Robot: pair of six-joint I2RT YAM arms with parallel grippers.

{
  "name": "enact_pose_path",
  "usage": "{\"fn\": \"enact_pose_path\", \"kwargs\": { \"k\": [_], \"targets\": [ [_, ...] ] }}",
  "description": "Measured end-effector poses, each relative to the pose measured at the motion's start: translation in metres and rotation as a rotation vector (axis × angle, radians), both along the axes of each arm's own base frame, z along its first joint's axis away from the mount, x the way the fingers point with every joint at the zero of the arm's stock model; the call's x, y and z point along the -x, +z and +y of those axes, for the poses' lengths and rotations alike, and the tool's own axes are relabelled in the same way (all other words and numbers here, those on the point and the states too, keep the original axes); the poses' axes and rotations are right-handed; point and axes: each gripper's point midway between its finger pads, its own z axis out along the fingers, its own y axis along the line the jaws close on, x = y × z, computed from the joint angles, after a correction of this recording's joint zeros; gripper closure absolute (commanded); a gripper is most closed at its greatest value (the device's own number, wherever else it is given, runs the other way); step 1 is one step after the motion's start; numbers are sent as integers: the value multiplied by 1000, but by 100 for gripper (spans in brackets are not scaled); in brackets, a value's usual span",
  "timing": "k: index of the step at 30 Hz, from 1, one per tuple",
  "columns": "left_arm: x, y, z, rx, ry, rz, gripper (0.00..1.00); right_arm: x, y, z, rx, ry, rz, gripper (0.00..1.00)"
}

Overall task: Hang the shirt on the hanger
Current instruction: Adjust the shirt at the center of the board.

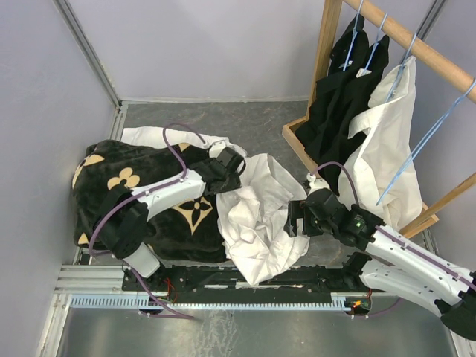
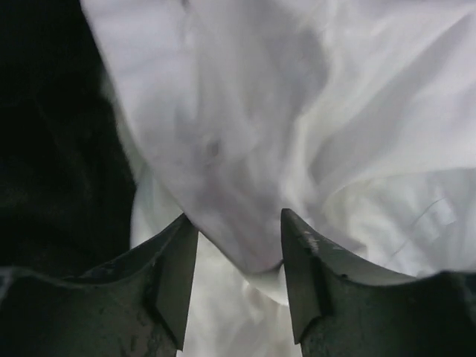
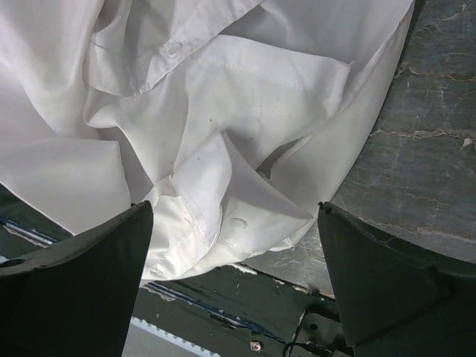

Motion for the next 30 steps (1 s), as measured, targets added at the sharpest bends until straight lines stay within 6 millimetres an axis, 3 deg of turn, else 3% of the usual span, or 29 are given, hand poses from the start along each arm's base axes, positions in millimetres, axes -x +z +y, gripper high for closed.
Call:
{"fn": "enact_pose_path", "kwargs": {
  "k": [3,6,10,13,16,19,21,23,25,27,30],
  "targets": [
    [23,-18,17,11,-24,61,95,-1,2,0,-4,2,-9,1],
    [28,-18,32,54,-31,94,97,-1,5,0,-15,0,-21,1],
    [3,4,50,77,-36,86,97,-1,10,0,-34,0,-39,1],
    [-34,52,41,56,-101,20,97,0,13,-2,-37,-4,-47,1],
    [-85,139,12,42,-208,-150,97,0,18,-7,-51,-21,-68,1],
    [-118,229,-7,1,-276,-346,97,1,27,-11,-80,-40,-96,1],
    [-129,287,-17,-35,-312,-483,97,2,31,-14,-93,-55,-110,1],
    [-126,328,-28,-64,-350,-596,97,3,33,-17,-99,-67,-119,1],
    [-109,357,-45,-114,-416,-693,97,3,33,-20,-93,-77,-122,1],
    [-83,366,-69,-154,-513,-747,97,3,32,-22,-85,-81,-120,1],
    [-29,358,-115,-195,-713,-774,97,3,33,-23,-78,-85,-122,1]
  ]
}}
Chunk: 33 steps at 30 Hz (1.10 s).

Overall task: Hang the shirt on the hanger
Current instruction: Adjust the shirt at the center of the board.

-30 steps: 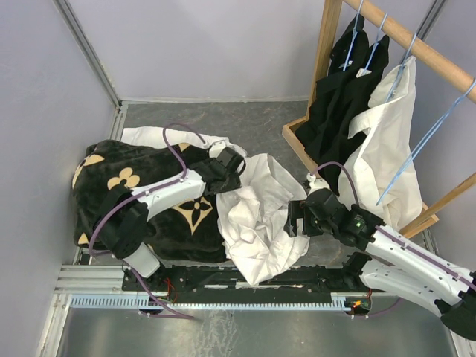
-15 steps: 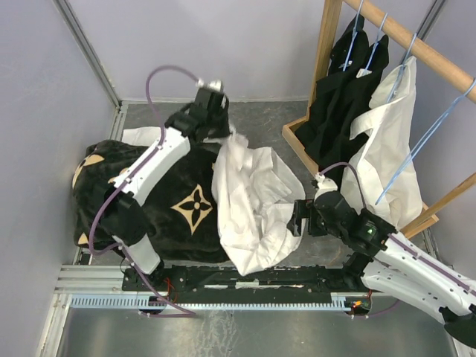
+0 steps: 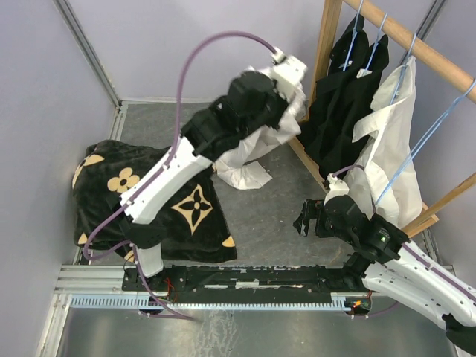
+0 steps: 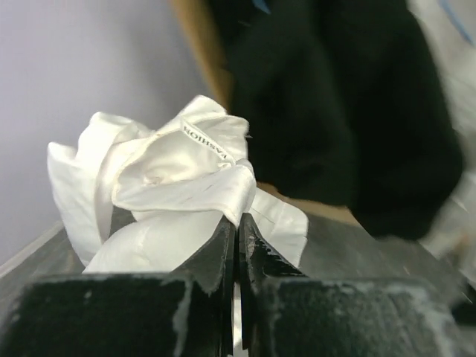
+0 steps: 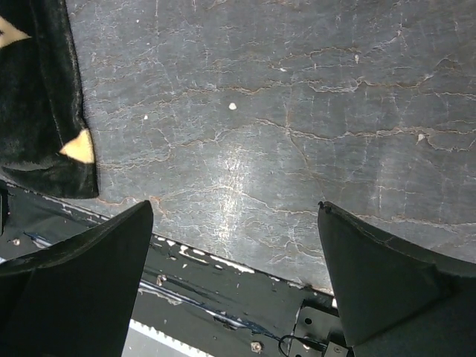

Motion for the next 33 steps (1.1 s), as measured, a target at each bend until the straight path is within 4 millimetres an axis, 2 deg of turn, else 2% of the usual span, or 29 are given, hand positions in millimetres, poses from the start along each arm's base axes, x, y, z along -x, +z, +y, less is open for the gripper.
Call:
{"fn": "enact_pose_path", "kwargs": {
  "k": [2,3,4,7,10,11,14,17,21,24,28,33],
  "targets": [
    [30,-11,-21,-43,-99,9,97,0,0,-1,2,-2,0,1],
    [42,-20,-25,-62,-135,24,97,0,0,-1,3,-2,1,1],
    [49,-30,-21,-86,-150,43,97,0,0,-1,3,-2,0,1],
    [62,-65,16,-160,-120,98,97,1,2,-1,-6,-2,-9,1],
    [84,-111,86,-250,-15,163,97,1,3,-1,-16,5,-24,1],
    [86,-115,94,-260,0,169,97,1,3,-1,-15,12,-27,1],
    [99,-148,137,-285,91,205,97,0,2,10,-11,82,-30,1],
    [105,-181,158,-318,142,254,97,-1,-4,23,15,167,-14,1],
    [113,-229,168,-372,169,333,97,-7,-6,36,47,234,-13,3],
    [114,-239,170,-377,179,352,97,-16,8,46,19,238,-52,6],
    [109,-233,165,-334,187,334,97,-26,34,70,-90,215,-135,8],
    [105,-231,163,-303,199,331,97,-31,44,99,-136,203,-200,15]
  ]
}}
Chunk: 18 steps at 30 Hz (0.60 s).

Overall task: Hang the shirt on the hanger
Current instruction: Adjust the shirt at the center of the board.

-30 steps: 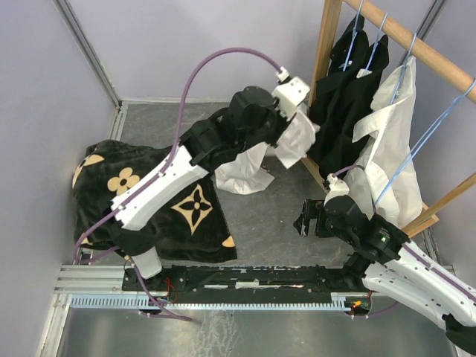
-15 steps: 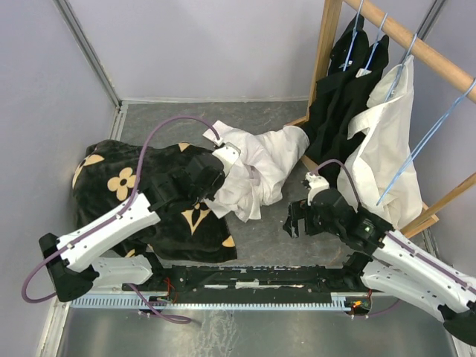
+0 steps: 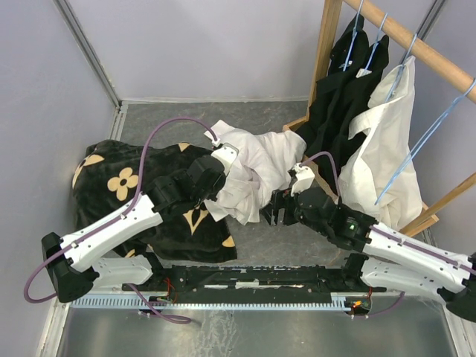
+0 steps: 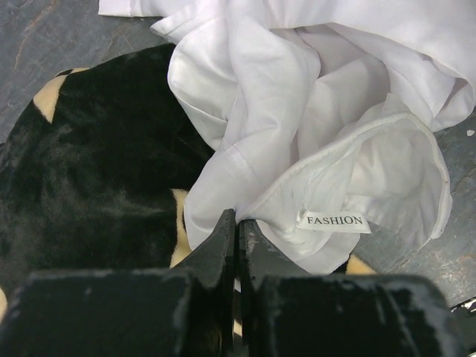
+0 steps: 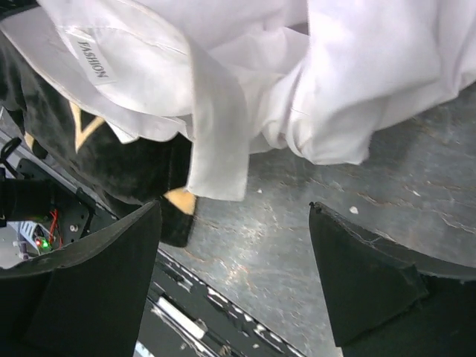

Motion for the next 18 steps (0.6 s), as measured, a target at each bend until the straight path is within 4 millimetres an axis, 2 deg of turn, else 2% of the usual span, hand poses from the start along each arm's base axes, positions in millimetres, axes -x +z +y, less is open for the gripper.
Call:
{"fn": "enact_pose_path", "kwargs": {
  "k": [5,9,14,18],
  "targets": [
    [0,-1,0,15,12,1,97,-3,1,21,-2,-32,-32,26],
    [0,-2,0,19,10,2,97,-15,1,39,11,-90,-40,28],
    [0,-2,-1,24,8,3,97,-27,-16,51,42,-140,-23,33],
    [1,0,0,31,5,3,97,-31,-32,55,76,-166,-4,36]
  ]
}}
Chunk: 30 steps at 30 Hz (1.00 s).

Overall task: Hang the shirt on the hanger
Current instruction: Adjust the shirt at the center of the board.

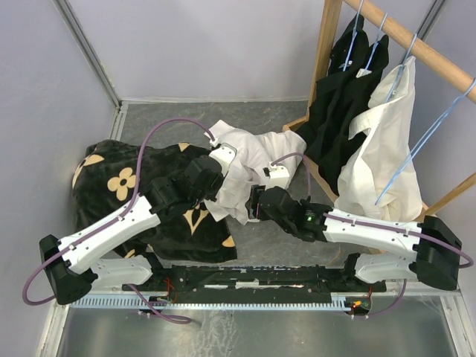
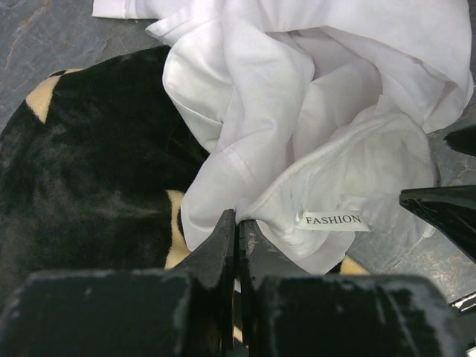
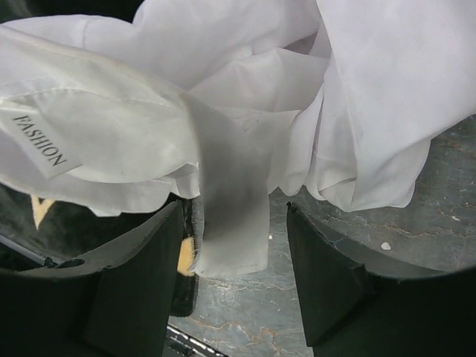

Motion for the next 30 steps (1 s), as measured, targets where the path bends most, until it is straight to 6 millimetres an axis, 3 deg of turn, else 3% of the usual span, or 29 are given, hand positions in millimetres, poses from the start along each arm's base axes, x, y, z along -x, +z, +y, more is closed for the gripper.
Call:
{"fn": "enact_pose_path", "kwargs": {
  "k": [13,16,21,24,25,26,27,30],
  "targets": [
    [5,-3,2,12,-14,12,97,-15,-1,10,29,-63,-8,54],
    [7,-3,1,18,-19,14,97,-19,-2,17,40,-62,-8,64],
    [9,1,2,44,-23,9,97,-20,-6,15,63,-63,-11,97],
    [11,4,3,60,-23,4,96,-21,-7,12,80,-70,-16,100],
    [12,4,3,64,-23,1,93,-22,-8,10,87,-75,-18,100],
    [12,4,3,65,-23,0,76,-22,-8,9,94,-80,-21,100],
    [12,3,3,64,-21,2,72,-23,-9,6,104,-85,-25,100],
    [11,-3,5,66,-1,4,42,-22,-7,2,131,-78,-32,100]
  ]
}}
